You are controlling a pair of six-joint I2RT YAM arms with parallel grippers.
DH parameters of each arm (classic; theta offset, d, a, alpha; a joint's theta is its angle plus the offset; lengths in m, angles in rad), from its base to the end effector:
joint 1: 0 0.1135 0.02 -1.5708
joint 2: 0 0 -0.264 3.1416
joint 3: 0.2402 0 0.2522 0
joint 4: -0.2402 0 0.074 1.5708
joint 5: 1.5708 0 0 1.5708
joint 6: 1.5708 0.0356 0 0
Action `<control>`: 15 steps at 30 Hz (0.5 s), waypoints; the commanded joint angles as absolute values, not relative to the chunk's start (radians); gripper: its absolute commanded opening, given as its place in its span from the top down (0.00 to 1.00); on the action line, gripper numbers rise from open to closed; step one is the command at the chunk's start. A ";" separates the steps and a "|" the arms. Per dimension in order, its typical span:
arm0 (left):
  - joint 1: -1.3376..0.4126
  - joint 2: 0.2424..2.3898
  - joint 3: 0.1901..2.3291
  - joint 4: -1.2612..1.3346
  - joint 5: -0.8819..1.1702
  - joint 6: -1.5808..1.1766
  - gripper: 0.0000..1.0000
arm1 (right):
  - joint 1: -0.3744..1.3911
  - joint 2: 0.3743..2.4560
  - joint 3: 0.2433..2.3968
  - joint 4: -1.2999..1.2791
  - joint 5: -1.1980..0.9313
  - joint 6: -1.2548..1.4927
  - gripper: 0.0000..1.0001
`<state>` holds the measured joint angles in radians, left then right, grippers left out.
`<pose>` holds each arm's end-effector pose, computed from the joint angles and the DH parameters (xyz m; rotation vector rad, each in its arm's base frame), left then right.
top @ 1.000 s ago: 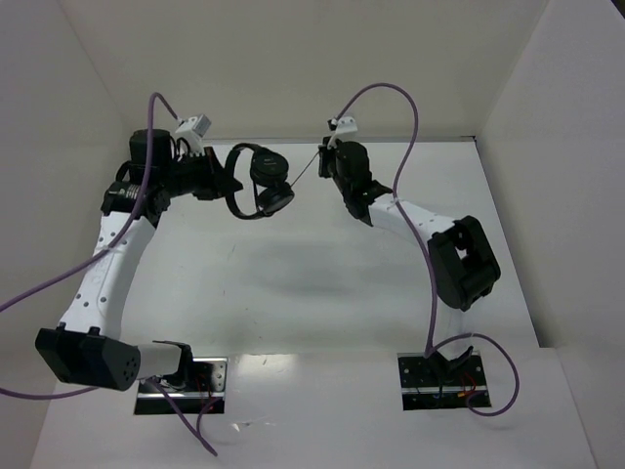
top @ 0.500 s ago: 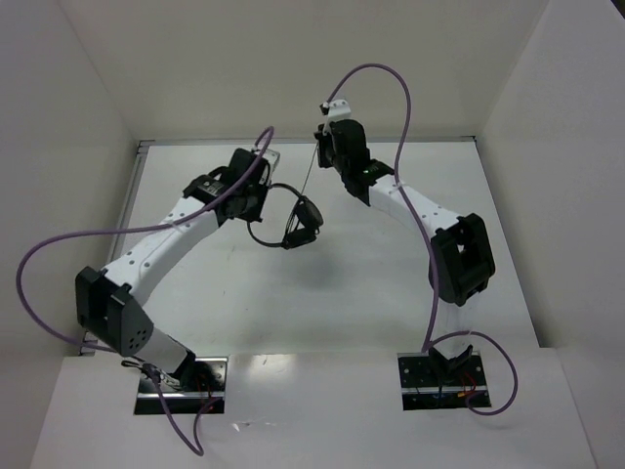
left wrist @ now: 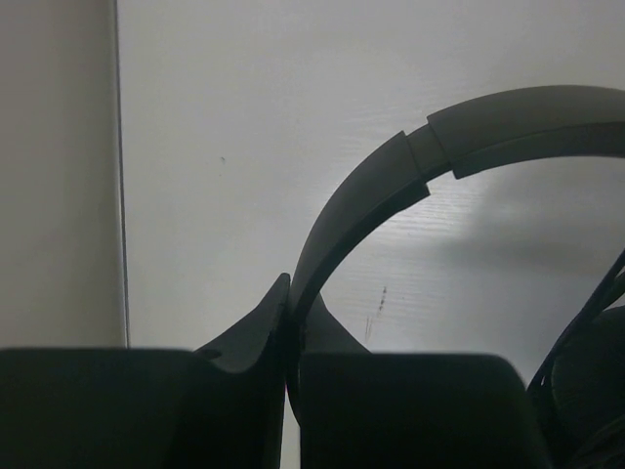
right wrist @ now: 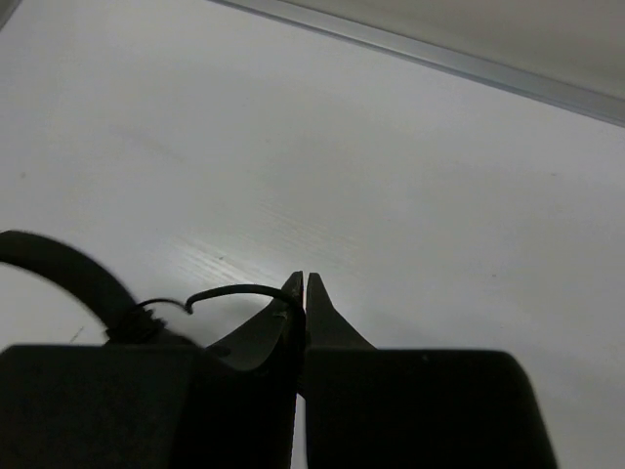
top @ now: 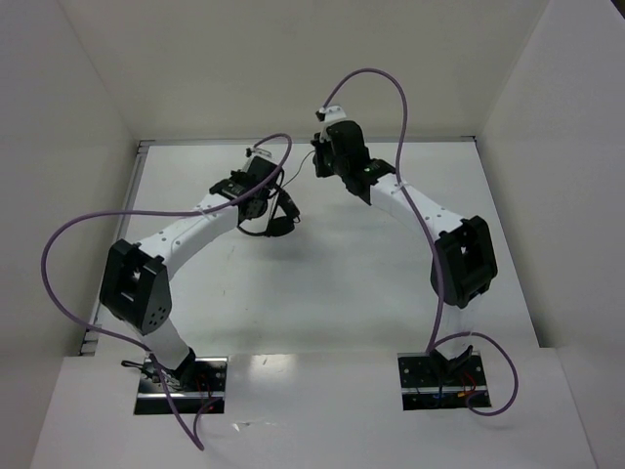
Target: Wrap the headphones
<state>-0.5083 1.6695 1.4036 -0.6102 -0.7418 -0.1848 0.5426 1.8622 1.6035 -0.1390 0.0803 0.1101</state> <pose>0.3282 -0.1553 0.2927 0.0487 2.2236 0.5348 0.3859 0.2294 0.3193 -0.3737 1.9479 0.3470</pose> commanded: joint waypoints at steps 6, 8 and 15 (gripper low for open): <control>-0.454 1.781 1.313 -0.330 -0.841 -0.268 0.99 | 0.719 1.740 1.660 -0.176 -0.061 0.270 0.99; -0.424 1.815 1.322 -0.315 -0.825 -0.301 0.99 | 0.756 1.729 1.648 -0.176 -0.080 0.285 0.99; -0.310 1.884 1.434 -0.302 -0.567 -0.411 0.99 | 0.847 1.709 1.537 -0.155 -0.130 0.399 0.99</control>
<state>-0.3634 1.8381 1.3743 -0.3794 -0.6788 -0.3241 0.7948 1.8019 1.5726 -0.2295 -0.0425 0.3195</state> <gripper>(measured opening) 0.048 0.022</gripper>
